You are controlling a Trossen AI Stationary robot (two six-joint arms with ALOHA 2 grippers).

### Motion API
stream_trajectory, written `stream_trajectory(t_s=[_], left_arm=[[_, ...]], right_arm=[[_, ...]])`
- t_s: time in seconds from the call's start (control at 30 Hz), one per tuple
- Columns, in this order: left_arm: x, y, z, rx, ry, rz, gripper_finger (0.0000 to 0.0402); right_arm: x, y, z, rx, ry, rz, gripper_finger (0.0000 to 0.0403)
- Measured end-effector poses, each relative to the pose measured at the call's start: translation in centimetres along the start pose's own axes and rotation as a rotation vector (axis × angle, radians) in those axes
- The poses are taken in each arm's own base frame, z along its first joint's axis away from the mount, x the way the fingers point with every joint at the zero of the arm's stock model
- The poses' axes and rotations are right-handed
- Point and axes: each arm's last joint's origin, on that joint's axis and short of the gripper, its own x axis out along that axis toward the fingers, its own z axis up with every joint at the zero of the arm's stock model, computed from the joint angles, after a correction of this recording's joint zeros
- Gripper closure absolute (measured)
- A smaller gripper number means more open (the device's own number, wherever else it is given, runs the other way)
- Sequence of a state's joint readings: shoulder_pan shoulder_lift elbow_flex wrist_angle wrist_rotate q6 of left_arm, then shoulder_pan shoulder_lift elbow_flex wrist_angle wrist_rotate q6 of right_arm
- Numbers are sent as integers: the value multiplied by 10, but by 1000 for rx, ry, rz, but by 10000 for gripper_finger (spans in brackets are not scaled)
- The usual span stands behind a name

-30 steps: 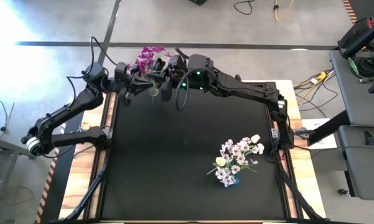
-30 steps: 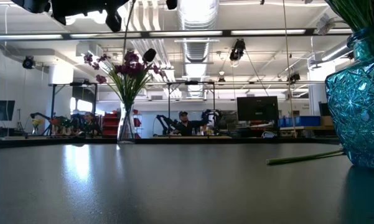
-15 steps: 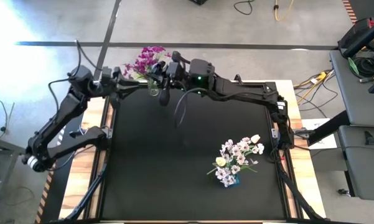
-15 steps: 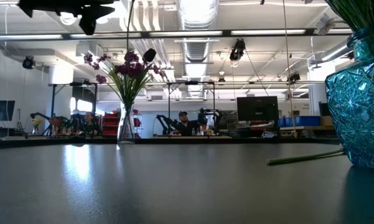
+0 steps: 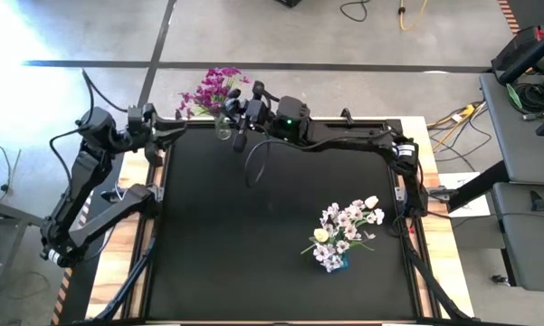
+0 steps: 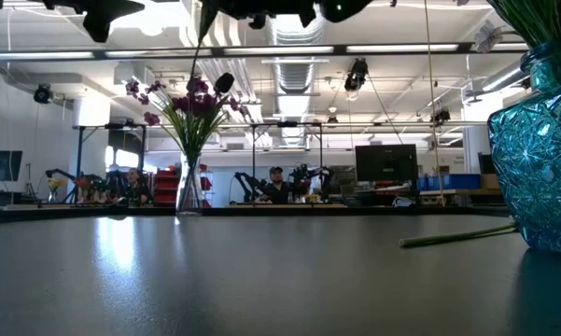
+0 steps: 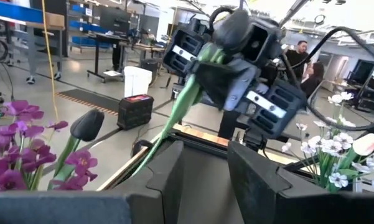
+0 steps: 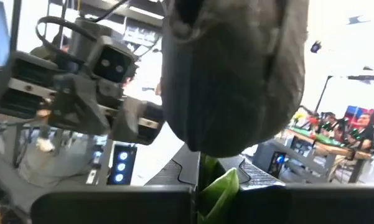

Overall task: Sort flowers into vase by color
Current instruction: Put the black tulip into the transparent vase

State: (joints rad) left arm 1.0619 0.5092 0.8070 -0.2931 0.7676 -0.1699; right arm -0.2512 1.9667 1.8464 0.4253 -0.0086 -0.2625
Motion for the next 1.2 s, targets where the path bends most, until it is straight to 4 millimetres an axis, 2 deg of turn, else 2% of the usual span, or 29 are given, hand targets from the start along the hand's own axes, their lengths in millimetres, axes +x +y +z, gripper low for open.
stream_trajectory(t_s=[0.17, 0.47, 0.73, 1.2], left_arm=[[-5, -4, -1, -2, -2, 15, 292], [-6, -5, -3, -6, 6, 29, 292], [-6, -5, -3, -11, 11, 30, 292], [-7, -5, -6, -17, 27, 33, 292]], right_arm=[[-5, -9, -18, 20, -48, -22, 394], [-10, -19, -37, 28, -115, -68, 394], [-3, -18, -70, 47, -128, -107, 394], [11, -21, -100, 70, -99, -143, 394]])
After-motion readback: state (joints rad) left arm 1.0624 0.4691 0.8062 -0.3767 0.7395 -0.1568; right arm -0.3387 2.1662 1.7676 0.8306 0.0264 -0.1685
